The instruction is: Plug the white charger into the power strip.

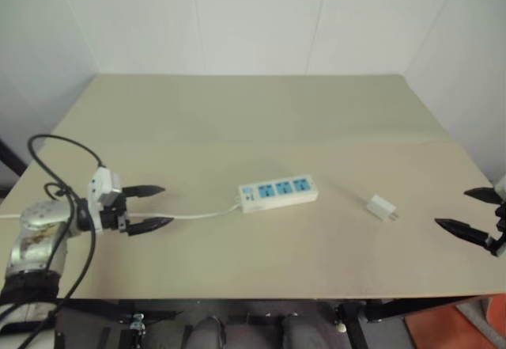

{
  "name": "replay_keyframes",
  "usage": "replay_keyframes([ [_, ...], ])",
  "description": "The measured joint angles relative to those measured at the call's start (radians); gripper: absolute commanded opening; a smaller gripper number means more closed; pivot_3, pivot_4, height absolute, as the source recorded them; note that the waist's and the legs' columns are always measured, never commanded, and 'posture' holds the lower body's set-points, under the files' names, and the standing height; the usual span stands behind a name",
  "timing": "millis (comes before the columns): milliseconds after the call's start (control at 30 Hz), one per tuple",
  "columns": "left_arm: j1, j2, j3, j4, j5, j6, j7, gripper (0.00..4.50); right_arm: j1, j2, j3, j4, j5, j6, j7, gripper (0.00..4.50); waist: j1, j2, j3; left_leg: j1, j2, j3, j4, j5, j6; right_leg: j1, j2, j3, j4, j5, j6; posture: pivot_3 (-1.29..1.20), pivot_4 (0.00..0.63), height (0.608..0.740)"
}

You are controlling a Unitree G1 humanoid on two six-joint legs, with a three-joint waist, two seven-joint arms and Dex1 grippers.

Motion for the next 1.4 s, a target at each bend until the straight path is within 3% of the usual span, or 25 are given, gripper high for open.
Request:
replay_keyframes([
  [233,-0.205,-0.195,-0.020,0.183,-0.009,-0.139,-0.045,4.49,-0.103,0.004,0.127,-0.051,0.041,0.015,-0.044,4.50,0.007,-0.001,0.000,-0.001,-0.001,-0.001,0.003,0.000,0.000,0.001,0.000,0.000,0.000,0.001,0.001,0.00,0.150,0.740],
  [400,-0.392,-0.269,-0.061,0.435,0.046,-0.285,-0.137,4.49,-0.164,0.034,0.248,-0.093,0.065,0.017,-0.089,4.50,0.005,-0.001,0.000,-0.002,-0.002,-0.001,0.003,0.000,0.000,0.000,0.000,0.000,0.000,0.001,0.001,0.00,0.150,0.740],
  [700,-0.542,-0.403,-0.095,0.798,0.180,-0.500,-0.119,4.49,-0.255,0.048,0.353,-0.187,0.100,0.054,-0.161,4.50,0.004,-0.003,0.001,-0.004,-0.002,-0.002,0.003,0.000,0.000,-0.001,0.000,0.000,0.000,0.001,0.002,0.00,0.150,0.740],
  [1167,-0.608,-0.491,-0.139,0.919,0.379,-0.585,0.121,4.49,-0.271,0.079,0.422,-0.289,0.146,0.113,-0.234,4.50,0.024,-0.004,0.002,-0.005,-0.002,-0.003,0.008,0.000,0.000,0.001,0.000,-0.001,0.001,0.003,0.004,0.00,0.150,0.740],
  [1400,-0.610,-0.522,-0.139,0.919,0.392,-0.551,0.158,4.49,-0.272,0.078,0.423,-0.289,0.145,0.114,-0.251,4.50,0.029,-0.004,0.000,0.000,-0.003,-0.003,0.009,0.000,0.000,0.007,0.000,-0.001,-0.001,0.003,0.005,0.00,0.150,0.740],
])
